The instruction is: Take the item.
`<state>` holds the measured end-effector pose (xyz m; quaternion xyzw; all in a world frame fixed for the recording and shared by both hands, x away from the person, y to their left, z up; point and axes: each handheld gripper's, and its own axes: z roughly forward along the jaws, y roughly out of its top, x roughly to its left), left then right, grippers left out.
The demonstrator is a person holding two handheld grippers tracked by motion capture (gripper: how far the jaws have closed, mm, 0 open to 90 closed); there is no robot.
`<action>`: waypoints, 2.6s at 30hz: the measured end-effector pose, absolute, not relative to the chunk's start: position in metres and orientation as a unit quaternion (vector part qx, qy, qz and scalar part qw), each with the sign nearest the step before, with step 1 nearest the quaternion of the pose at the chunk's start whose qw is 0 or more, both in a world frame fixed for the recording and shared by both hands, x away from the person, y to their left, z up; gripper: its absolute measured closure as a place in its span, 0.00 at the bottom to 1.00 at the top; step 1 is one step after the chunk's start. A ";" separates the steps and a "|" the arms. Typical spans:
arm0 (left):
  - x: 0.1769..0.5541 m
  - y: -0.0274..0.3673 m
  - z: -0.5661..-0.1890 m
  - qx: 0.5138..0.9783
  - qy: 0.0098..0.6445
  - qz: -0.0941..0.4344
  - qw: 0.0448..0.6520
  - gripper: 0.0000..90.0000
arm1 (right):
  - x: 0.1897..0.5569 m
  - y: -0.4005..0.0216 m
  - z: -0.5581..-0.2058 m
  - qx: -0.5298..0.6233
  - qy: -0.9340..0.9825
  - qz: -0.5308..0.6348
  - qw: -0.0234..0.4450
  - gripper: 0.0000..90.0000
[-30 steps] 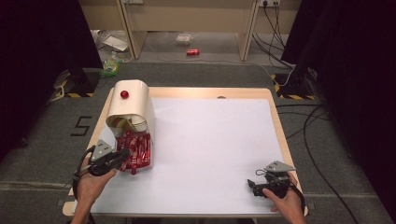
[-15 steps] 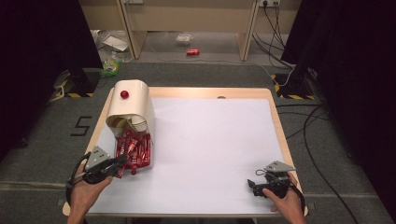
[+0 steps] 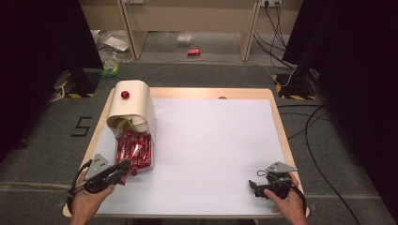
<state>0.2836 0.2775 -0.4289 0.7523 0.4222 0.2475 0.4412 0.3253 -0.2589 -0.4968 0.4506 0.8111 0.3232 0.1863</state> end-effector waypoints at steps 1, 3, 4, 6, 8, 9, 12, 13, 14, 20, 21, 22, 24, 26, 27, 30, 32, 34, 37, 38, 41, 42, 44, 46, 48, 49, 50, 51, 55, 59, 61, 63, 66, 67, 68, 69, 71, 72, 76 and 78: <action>0.283 0.277 -0.428 0.754 0.419 0.251 0.439 0.95 | 0.325 -0.259 -0.497 0.451 0.811 0.323 0.186 0.00; 0.282 0.274 -0.427 0.752 0.417 0.246 0.446 0.95 | 0.325 -0.259 -0.497 0.451 0.811 0.323 0.186 0.00; 0.282 0.272 -0.427 0.753 0.415 0.247 0.447 0.95 | 0.325 -0.259 -0.497 0.450 0.811 0.323 0.186 0.00; 0.283 0.269 -0.426 0.755 0.410 0.249 0.448 0.95 | 0.325 -0.259 -0.497 0.451 0.811 0.323 0.186 0.00; 0.284 0.266 -0.425 0.756 0.406 0.248 0.450 0.95 | 0.325 -0.259 -0.497 0.450 0.811 0.324 0.186 0.00; 0.285 0.265 -0.425 0.756 0.405 0.248 0.450 0.95 | 0.325 -0.259 -0.497 0.450 0.811 0.323 0.186 0.00; 0.287 0.259 -0.424 0.757 0.400 0.245 0.455 0.95 | 0.325 -0.259 -0.497 0.450 0.811 0.324 0.187 0.00; 0.288 0.257 -0.423 0.757 0.399 0.245 0.457 0.95 | 0.325 -0.259 -0.497 0.451 0.811 0.323 0.186 0.00; 0.290 0.254 -0.423 0.755 0.397 0.245 0.460 0.95 | 0.325 -0.259 -0.497 0.451 0.811 0.323 0.186 0.00; 0.299 0.244 -0.420 0.752 0.392 0.242 0.472 0.95 | 0.325 -0.259 -0.497 0.450 0.811 0.323 0.186 0.00; 0.301 0.241 -0.420 0.751 0.391 0.239 0.475 0.95 | 0.325 -0.259 -0.497 0.450 0.811 0.324 0.186 0.00; 0.302 0.239 -0.420 0.751 0.391 0.239 0.476 0.95 | 0.325 -0.259 -0.497 0.450 0.811 0.324 0.186 0.00; 0.305 0.236 -0.420 0.750 0.389 0.240 0.478 0.95 | 0.325 -0.259 -0.497 0.450 0.811 0.324 0.186 0.00; 0.308 0.234 -0.420 0.749 0.389 0.239 0.480 0.95 | 0.325 -0.259 -0.497 0.450 0.811 0.323 0.186 0.00; 0.310 0.231 -0.420 0.749 0.388 0.236 0.482 0.95 | 0.325 -0.259 -0.497 0.451 0.811 0.323 0.186 0.00; 0.313 0.226 -0.419 0.749 0.385 0.235 0.486 0.95 | 0.325 -0.259 -0.497 0.450 0.811 0.324 0.187 0.00; 0.315 0.222 -0.420 0.748 0.383 0.235 0.488 0.95 | 0.325 -0.259 -0.497 0.451 0.811 0.324 0.186 0.00; 0.317 0.218 -0.420 0.749 0.381 0.233 0.490 0.95 | 0.325 -0.259 -0.497 0.450 0.811 0.323 0.186 0.00; 0.321 0.213 -0.421 0.748 0.380 0.234 0.492 0.95 | 0.325 -0.259 -0.497 0.451 0.811 0.323 0.186 0.00; 0.322 0.211 -0.421 0.748 0.379 0.233 0.492 0.95 | 0.325 -0.259 -0.497 0.451 0.811 0.323 0.186 0.00; 0.326 0.205 -0.421 0.748 0.377 0.232 0.494 0.95 | 0.325 -0.259 -0.497 0.450 0.811 0.324 0.187 0.00; 0.328 0.202 -0.421 0.750 0.375 0.231 0.494 0.95 | 0.325 -0.259 -0.497 0.451 0.811 0.323 0.186 0.00; 0.332 0.198 -0.420 0.753 0.371 0.228 0.494 0.95 | 0.325 -0.259 -0.497 0.451 0.811 0.324 0.186 0.00; 0.335 0.194 -0.419 0.752 0.371 0.228 0.495 0.95 | 0.325 -0.259 -0.497 0.451 0.811 0.324 0.186 0.00; 0.338 0.190 -0.419 0.752 0.371 0.228 0.496 0.95 | 0.325 -0.259 -0.497 0.451 0.811 0.324 0.186 0.00; 0.340 0.187 -0.420 0.753 0.369 0.227 0.495 0.95 | 0.325 -0.259 -0.497 0.450 0.811 0.324 0.186 0.00; 0.341 0.186 -0.420 0.753 0.367 0.226 0.497 0.95 | 0.325 -0.259 -0.497 0.450 0.811 0.324 0.186 0.00; 0.343 0.183 -0.420 0.753 0.366 0.225 0.499 0.95 | 0.325 -0.259 -0.497 0.451 0.811 0.324 0.186 0.00; 0.349 0.177 -0.421 0.754 0.366 0.223 0.498 0.95 | 0.325 -0.259 -0.497 0.451 0.811 0.324 0.186 0.00; 0.356 0.170 -0.425 0.755 0.369 0.222 0.494 0.95 | 0.325 -0.259 -0.497 0.451 0.811 0.324 0.186 0.00; 0.359 0.166 -0.427 0.757 0.369 0.221 0.492 0.95 | 0.325 -0.259 -0.497 0.451 0.811 0.324 0.186 0.00; 0.362 0.164 -0.428 0.758 0.370 0.220 0.490 0.95 | 0.325 -0.259 -0.497 0.451 0.811 0.324 0.186 0.00; 0.367 0.157 -0.431 0.765 0.367 0.220 0.482 0.95 | 0.325 -0.259 -0.497 0.451 0.811 0.324 0.186 0.00; 0.370 0.154 -0.432 0.766 0.365 0.222 0.481 0.95 | 0.325 -0.259 -0.497 0.451 0.811 0.324 0.186 0.00; 0.370 0.153 -0.432 0.766 0.364 0.221 0.481 0.95 | 0.325 -0.259 -0.497 0.451 0.811 0.324 0.186 0.00; 0.372 0.151 -0.434 0.767 0.366 0.217 0.481 0.95 | 0.325 -0.259 -0.497 0.451 0.811 0.324 0.186 0.00; 0.375 0.148 -0.437 0.770 0.366 0.214 0.478 0.95 | 0.326 -0.259 -0.497 0.450 0.811 0.324 0.186 0.00; 0.376 0.146 -0.438 0.770 0.366 0.213 0.476 0.95 | 0.326 -0.259 -0.497 0.451 0.811 0.324 0.186 0.00; 0.379 0.138 -0.444 0.774 0.368 0.215 0.468 0.95 | 0.326 -0.259 -0.497 0.450 0.811 0.324 0.186 0.00; 0.380 0.133 -0.445 0.774 0.369 0.213 0.468 0.95 | 0.326 -0.259 -0.497 0.451 0.811 0.324 0.186 0.00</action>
